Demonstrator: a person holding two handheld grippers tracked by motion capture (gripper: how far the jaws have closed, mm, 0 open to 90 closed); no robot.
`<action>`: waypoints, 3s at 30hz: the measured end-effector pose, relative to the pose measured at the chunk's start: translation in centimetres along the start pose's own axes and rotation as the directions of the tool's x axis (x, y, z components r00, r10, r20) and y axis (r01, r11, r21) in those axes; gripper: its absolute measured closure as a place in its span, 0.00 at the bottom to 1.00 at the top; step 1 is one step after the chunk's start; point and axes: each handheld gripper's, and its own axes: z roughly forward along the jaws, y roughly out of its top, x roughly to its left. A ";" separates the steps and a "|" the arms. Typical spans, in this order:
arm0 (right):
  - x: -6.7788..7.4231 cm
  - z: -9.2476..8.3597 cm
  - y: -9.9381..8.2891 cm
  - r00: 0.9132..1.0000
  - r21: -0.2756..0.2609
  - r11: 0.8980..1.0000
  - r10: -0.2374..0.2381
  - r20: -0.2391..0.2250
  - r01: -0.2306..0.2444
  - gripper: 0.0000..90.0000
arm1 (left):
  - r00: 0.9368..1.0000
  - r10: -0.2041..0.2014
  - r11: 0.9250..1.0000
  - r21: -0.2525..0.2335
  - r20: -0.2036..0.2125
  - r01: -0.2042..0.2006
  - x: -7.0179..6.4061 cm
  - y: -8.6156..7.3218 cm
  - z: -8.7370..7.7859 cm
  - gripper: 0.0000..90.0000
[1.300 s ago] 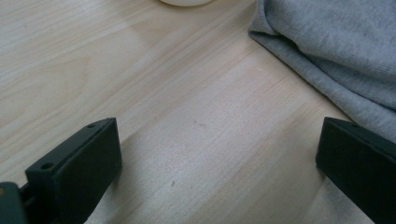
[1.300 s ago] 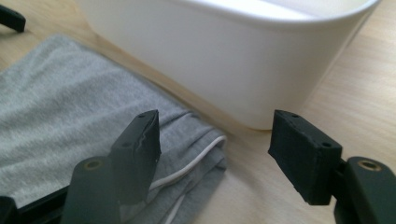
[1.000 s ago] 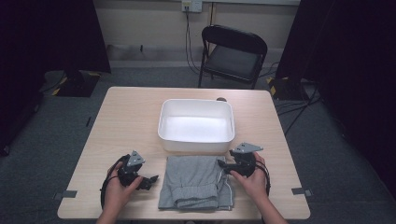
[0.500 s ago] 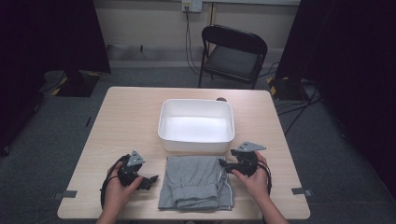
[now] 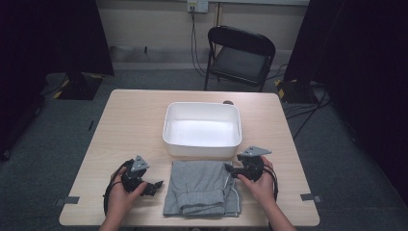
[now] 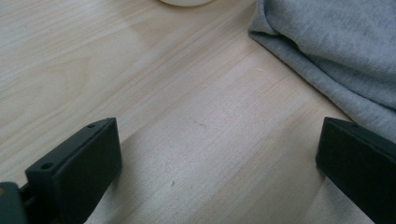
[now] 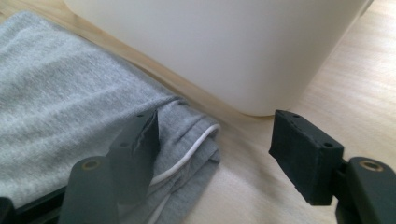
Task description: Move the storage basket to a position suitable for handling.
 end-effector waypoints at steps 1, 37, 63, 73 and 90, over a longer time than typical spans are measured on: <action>0.0 0.1 -0.1 1.000 -0.001 1.000 -0.002 -0.005 0.002 0.36 | 1.000 0.000 1.000 0.000 0.000 0.000 0.0 0.0 0.0 0.00; 0.7 0.7 -0.6 0.994 0.005 1.000 0.013 -0.108 -0.012 0.76 | 1.000 -0.009 1.000 0.002 -0.021 0.009 -0.1 0.0 -0.1 0.00; 1.6 0.6 -0.4 0.996 0.006 0.998 -0.057 -0.061 0.058 0.79 | 0.997 0.027 0.996 -0.083 0.068 -0.022 -1.4 0.5 -1.0 0.22; 1.7 0.6 -0.4 0.996 0.009 0.997 -0.075 -0.051 0.075 0.80 | 0.995 0.021 0.995 -0.102 0.102 -0.011 -2.3 0.5 -2.5 0.22; 1.7 0.5 -0.6 0.994 -0.012 0.996 -0.094 -0.054 0.094 0.80 | 0.983 0.088 0.991 -0.111 0.161 -0.070 -6.1 -0.3 -4.1 0.22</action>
